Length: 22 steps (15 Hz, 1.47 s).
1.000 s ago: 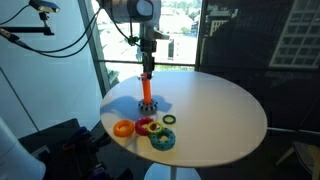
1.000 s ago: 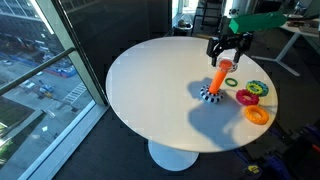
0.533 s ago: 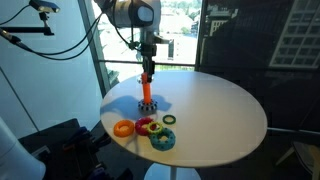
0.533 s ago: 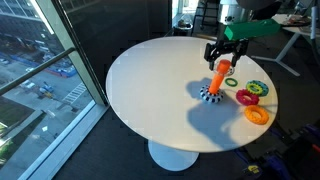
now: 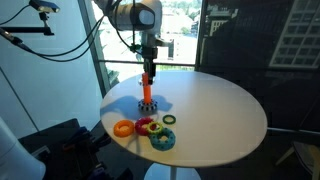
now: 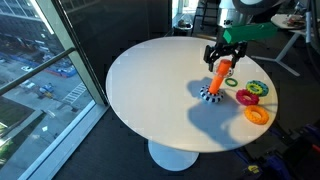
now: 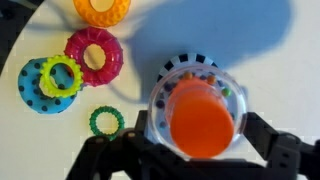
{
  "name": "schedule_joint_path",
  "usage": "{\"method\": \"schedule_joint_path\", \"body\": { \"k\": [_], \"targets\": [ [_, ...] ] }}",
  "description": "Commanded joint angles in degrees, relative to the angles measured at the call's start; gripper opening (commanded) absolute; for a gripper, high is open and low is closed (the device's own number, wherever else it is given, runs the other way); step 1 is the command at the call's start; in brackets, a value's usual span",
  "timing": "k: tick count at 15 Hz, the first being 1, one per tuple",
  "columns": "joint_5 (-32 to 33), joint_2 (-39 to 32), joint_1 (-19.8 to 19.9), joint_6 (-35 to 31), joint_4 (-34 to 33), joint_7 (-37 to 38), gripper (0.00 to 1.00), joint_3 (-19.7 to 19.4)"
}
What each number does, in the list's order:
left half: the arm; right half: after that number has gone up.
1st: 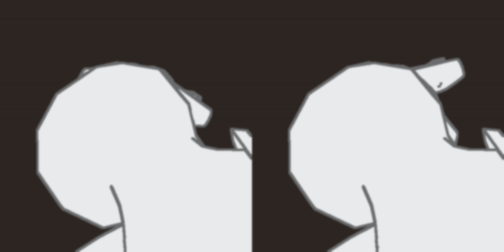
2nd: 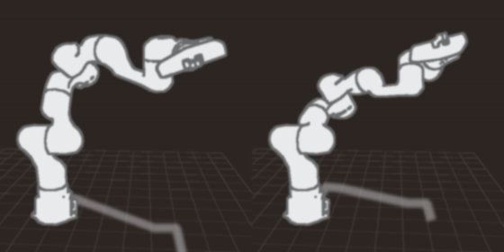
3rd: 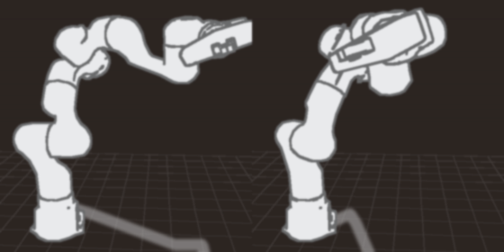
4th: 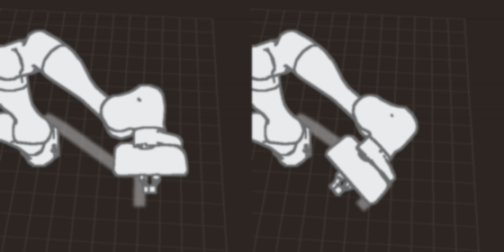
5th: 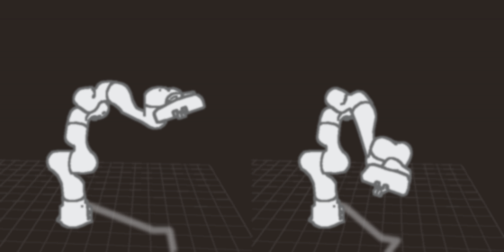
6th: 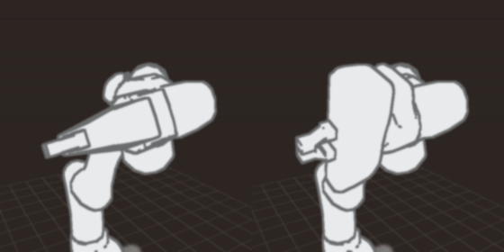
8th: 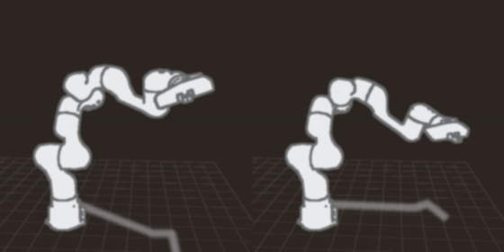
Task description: Pick up the clear ring and put it on the ring holder
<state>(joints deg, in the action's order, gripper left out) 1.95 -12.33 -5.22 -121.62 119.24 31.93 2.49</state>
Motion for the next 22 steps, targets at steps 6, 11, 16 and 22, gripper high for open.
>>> {"method": "schedule_joint_path", "body": {
  "k": [6, 11, 16, 22],
  "targets": [
    [0.17, 0.93, -0.62, 1.82, -0.17, -0.31, 1.00, -0.66],
    [-0.28, 3.81, -0.13, 4.09, 0.75, -2.63, 1.00, -0.60],
    [-0.13, 7.86, 0.34, 6.58, 1.61, -4.37, 1.00, -0.64],
    [1.07, 13.84, 1.26, 10.50, 3.23, -5.72, 1.00, -0.71]
  ]
}}
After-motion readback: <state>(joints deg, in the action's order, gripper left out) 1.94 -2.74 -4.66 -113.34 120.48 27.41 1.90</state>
